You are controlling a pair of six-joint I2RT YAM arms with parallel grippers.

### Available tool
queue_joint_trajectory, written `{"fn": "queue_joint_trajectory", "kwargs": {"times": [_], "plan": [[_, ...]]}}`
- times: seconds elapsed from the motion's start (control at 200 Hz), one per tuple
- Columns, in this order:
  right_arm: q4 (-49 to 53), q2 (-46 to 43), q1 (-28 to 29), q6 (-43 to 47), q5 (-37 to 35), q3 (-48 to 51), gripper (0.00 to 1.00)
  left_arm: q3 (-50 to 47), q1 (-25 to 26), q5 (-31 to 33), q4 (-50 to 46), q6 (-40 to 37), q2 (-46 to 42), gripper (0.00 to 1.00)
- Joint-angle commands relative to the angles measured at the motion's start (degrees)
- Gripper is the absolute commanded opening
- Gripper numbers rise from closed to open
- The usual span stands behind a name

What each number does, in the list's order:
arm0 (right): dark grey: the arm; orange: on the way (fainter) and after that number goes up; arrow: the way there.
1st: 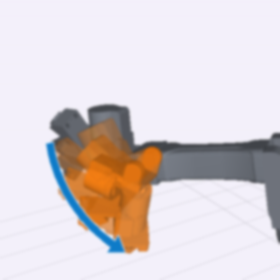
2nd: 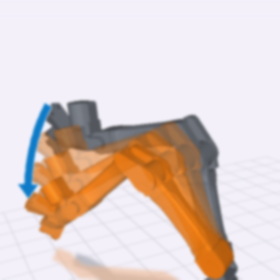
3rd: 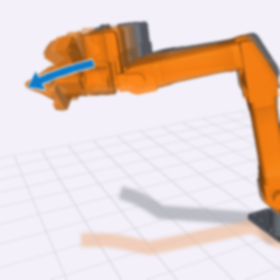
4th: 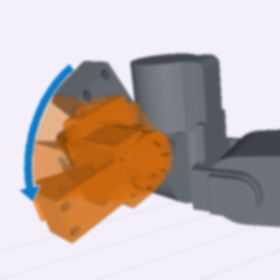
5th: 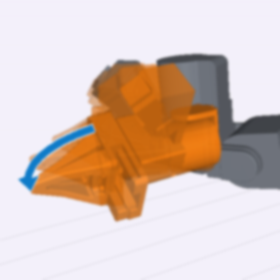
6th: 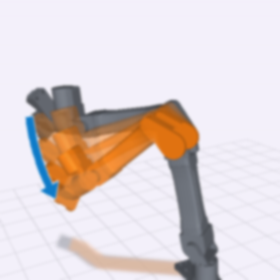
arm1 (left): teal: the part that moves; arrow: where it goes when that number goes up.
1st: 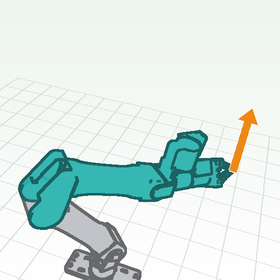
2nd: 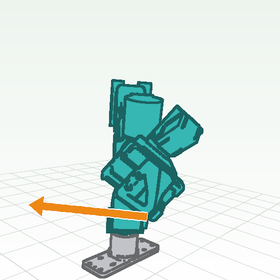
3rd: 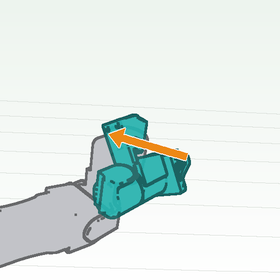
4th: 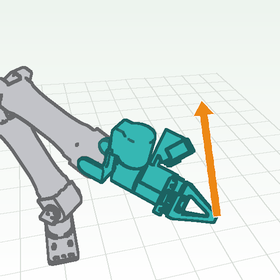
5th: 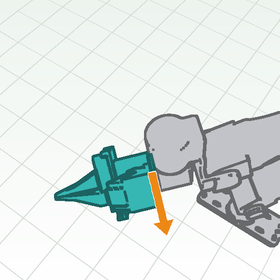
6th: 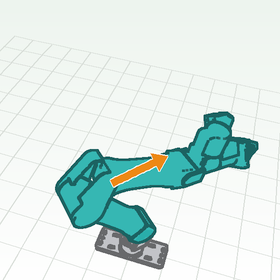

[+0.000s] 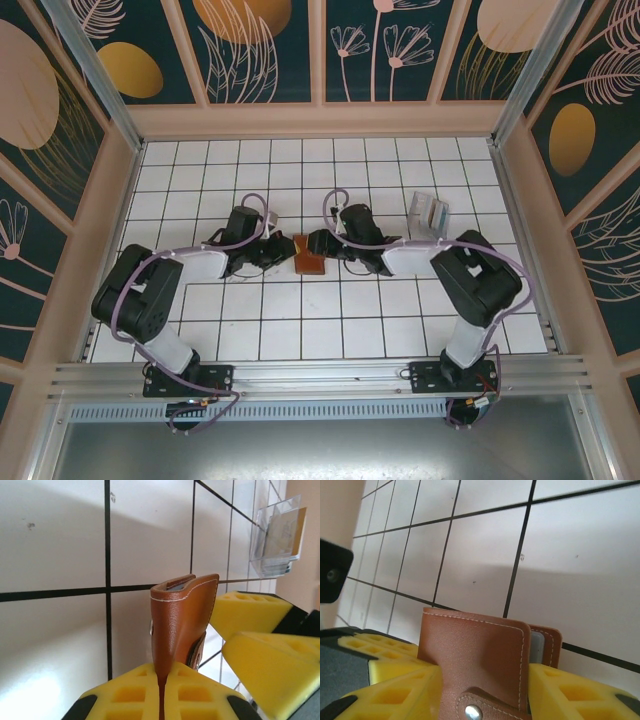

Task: Put the credit cards into the card holder
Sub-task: Open the button on the card holder.

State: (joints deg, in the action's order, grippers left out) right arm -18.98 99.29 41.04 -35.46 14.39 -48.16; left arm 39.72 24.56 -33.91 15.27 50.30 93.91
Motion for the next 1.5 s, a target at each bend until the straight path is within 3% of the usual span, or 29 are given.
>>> {"fn": "queue_joint_trajectory", "kwargs": {"times": [0.0, 0.125, 0.42, 0.531, 0.631, 0.936, 1.151, 1.321, 1.491], "plan": [[6.7, -3.0, 3.7, 6.4, -10.7, -0.1, 0.48, -0.7, 0.1, -1.7, 1.8, 3.5, -2.1, 0.00], [10.0, -2.3, 7.4, 8.7, -17.1, -2.5, 0.47, -0.2, 0.1, -2.7, 1.8, 4.6, -2.2, 0.00], [11.6, 1.2, 7.7, 6.1, -15.5, -5.3, 0.42, -0.5, 0.1, -4.1, 4.4, 6.9, -2.3, 0.00], [15.1, 0.9, 8.7, 5.6, -15.5, -7.1, 0.55, -0.4, 0.1, -3.8, 5.2, 7.3, -1.9, 0.00], [19.6, -0.4, 8.7, 4.8, -15.5, -9.6, 0.57, -0.7, 0.1, -3.9, 5.2, 7.5, -1.7, 0.00], [25.3, -1.2, 8.7, 6.6, -14.4, -11.5, 0.42, -0.5, 0.1, -3.8, 4.1, 7.0, -1.9, 0.00], [26.8, 1.5, 9.5, 6.5, -16.9, -12.9, 0.42, 0.1, 0.1, -3.8, 3.5, 6.8, -2.1, 0.00], [31.4, 2.1, 10.6, 5.6, -23.7, -15.0, 0.44, -0.1, 0.1, -3.3, 3.5, 6.9, -1.8, 0.00], [34.8, 0.0, 10.6, 5.3, -28.1, -15.0, 0.42, -0.7, 0.1, 1.0, 0.5, 6.1, -2.5, 0.00]]}}
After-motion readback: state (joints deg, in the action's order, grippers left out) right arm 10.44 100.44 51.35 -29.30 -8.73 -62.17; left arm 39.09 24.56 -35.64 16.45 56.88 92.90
